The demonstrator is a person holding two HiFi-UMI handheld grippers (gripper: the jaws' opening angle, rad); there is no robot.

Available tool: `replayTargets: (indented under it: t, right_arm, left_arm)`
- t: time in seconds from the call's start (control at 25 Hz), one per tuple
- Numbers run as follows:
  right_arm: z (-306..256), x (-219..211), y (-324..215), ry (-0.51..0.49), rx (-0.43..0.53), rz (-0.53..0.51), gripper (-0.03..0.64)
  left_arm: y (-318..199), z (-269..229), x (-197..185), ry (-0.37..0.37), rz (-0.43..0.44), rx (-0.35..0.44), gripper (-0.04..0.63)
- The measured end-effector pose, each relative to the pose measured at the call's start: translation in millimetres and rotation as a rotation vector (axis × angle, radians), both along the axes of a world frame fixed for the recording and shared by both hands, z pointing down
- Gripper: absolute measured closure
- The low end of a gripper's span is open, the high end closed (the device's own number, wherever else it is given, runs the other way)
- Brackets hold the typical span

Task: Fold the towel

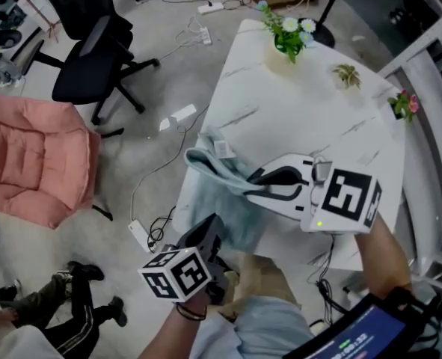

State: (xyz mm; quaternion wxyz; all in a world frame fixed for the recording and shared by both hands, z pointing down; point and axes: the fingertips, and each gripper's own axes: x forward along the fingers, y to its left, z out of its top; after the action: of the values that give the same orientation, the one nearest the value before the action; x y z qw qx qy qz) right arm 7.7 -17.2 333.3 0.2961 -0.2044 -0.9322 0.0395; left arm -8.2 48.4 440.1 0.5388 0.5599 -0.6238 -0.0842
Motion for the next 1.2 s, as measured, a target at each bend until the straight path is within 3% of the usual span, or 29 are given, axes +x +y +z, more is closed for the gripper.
replayTargets:
  t: [0.6, 0.84, 1.04, 1.2]
  right_arm:
    - [71.0, 17.4, 104.5, 0.011, 0.377, -0.108, 0.557]
    - [119.6, 37.4, 119.0, 0.101, 0.504, -0.225, 0.555]
    - [133.0, 37.7, 127.9, 0.141, 0.508, -0.252, 0.541]
    - [113.7, 35.7, 130.8, 0.154, 0.393, -0.191, 0.421]
  left_arm:
    - [91.4, 11.1, 5.4, -0.017, -0.055, 0.018, 0.586]
    - [108.6, 22.5, 6.2, -0.001, -0.064, 0.019, 0.586]
    - [105.7, 26.4, -1.7, -0.001, -0.07, 0.038, 0.584]
    - [98.1, 22.6, -9.3, -0.002, -0.076, 0.06, 0.584]
